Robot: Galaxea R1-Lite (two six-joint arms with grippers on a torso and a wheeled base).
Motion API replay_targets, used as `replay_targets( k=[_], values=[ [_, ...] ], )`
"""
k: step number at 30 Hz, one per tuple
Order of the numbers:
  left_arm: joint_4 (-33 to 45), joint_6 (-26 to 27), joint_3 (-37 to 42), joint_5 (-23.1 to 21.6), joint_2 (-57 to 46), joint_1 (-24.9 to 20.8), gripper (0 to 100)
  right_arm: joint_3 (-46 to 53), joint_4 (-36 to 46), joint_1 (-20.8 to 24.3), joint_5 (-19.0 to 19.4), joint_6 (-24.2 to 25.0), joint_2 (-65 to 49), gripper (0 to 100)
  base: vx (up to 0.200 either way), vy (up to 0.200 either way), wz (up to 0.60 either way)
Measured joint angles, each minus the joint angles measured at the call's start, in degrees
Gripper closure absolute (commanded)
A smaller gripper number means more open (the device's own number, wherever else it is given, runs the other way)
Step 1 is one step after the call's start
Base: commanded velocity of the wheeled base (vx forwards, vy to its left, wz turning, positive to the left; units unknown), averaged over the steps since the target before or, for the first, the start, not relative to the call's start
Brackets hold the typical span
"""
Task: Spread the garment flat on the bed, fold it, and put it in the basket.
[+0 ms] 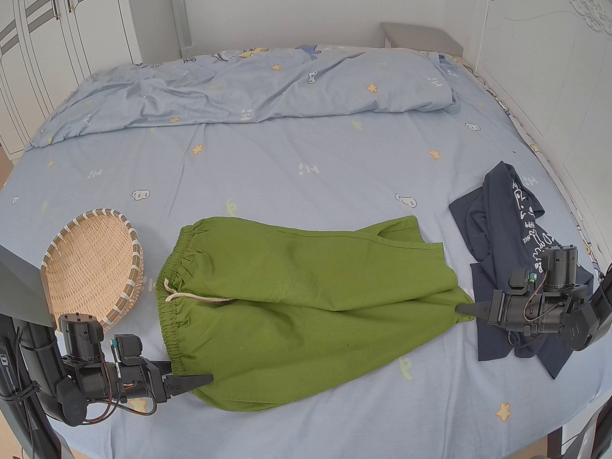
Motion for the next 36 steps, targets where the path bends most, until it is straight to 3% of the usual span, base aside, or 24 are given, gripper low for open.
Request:
replay_targets(
  k=[6,15,24,25,36],
  values=[
    [1.67,0.23,0.01,-0.48,-0.28,0.99,0,0.00,0.00,-0.02,0.00,0.00,0.06,100,0.000,0.000,0.00],
    [6.69,2.96,0.12,-9.94,-2.51,3.61,0,-0.05,0.00,-0.07,0.00,0.00,0.20,100,0.000,0.000,0.00],
    [6.07,6.41,0.04,-11.25,-1.24,5.01,0,0.00,0.00,-0.07,0.00,0.15,0.22,100,0.000,0.000,0.00],
    [6.05,6.44,0.04,-11.28,-1.16,5.05,100,0.00,-0.01,-0.07,-0.02,0.15,0.22,100,0.000,0.000,0.00],
    [6.27,6.57,0.04,-11.18,-0.63,5.21,100,0.06,-0.01,0.00,-0.02,0.11,0.24,100,0.000,0.000,0.00]
  ],
)
